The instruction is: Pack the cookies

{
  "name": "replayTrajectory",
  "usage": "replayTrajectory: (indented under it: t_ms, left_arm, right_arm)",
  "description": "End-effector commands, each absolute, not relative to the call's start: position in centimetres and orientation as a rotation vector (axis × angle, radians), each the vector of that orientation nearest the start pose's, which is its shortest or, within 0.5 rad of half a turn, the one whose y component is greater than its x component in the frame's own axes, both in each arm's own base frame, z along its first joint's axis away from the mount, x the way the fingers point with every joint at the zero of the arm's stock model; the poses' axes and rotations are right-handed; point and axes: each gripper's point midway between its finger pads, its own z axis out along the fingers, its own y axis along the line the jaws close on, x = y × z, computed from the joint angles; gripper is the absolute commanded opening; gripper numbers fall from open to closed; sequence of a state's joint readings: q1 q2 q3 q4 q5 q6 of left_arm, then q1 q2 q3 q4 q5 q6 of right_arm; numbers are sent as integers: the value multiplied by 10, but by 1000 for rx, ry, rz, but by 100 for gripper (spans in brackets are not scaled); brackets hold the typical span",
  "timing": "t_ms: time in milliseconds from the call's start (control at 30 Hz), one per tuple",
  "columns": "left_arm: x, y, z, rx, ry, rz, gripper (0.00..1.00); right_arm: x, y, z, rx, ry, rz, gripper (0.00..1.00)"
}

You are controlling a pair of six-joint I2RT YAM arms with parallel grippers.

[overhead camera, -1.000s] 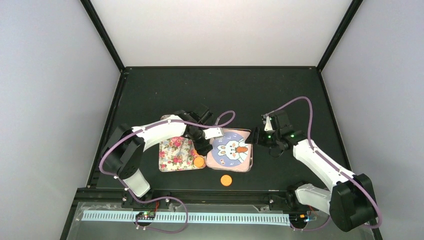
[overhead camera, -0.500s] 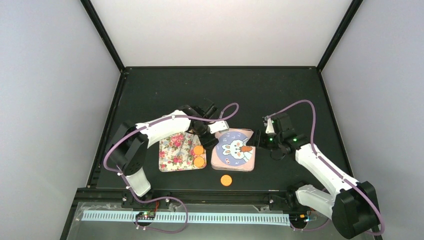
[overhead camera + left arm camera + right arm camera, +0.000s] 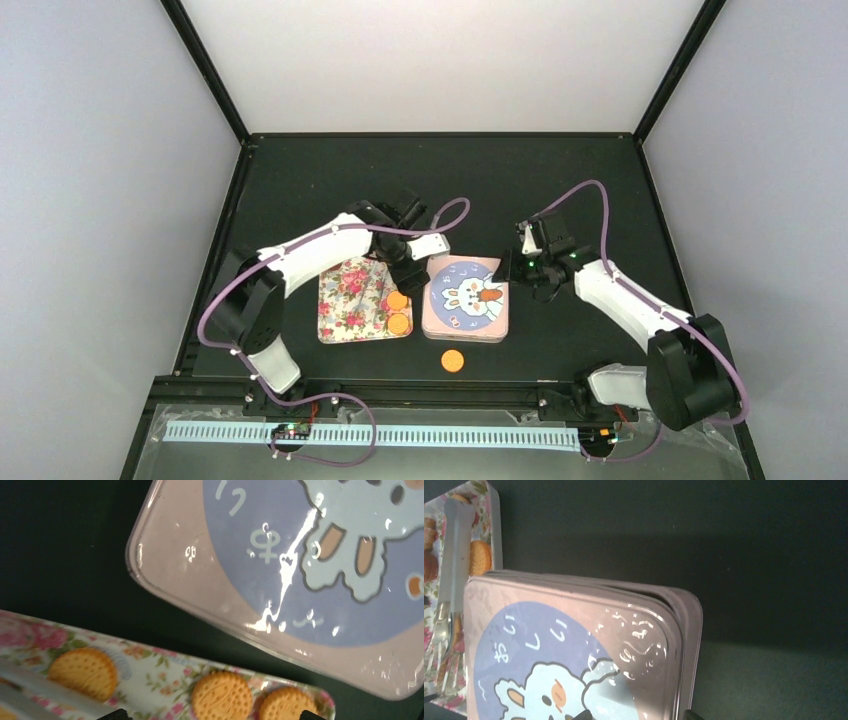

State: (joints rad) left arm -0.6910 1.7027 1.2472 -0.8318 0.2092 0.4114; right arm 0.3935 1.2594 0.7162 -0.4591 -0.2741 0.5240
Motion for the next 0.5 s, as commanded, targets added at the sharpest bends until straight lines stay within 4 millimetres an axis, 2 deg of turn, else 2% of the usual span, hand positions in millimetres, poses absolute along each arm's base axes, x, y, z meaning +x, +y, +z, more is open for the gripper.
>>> replayTrajectory:
  t_ms: [0,67,167,300,367,467]
  left_arm:
    - [252,-249,126,1646,2287,-300,93]
    - [241,-253,138,1706,2209,-293,98]
    - [220,-266,146,1817,2083,-278,99]
    - [190,-295,135,1958,1941,-273,99]
    - [180,-311,127,1994,1911,-276,97]
    - [175,-335,122,1984,1870,-313,94]
  right_arm:
    - [286,158,96,37,2632,586,47]
    - [290,158,95,40,2630,574,48]
    - [293,158,91,49,2637,568,48]
    - [296,156,85,66,2647,544,48]
    - [299,154,85,67,2649,518,48]
    - [307,155,103,61,2618,521,51]
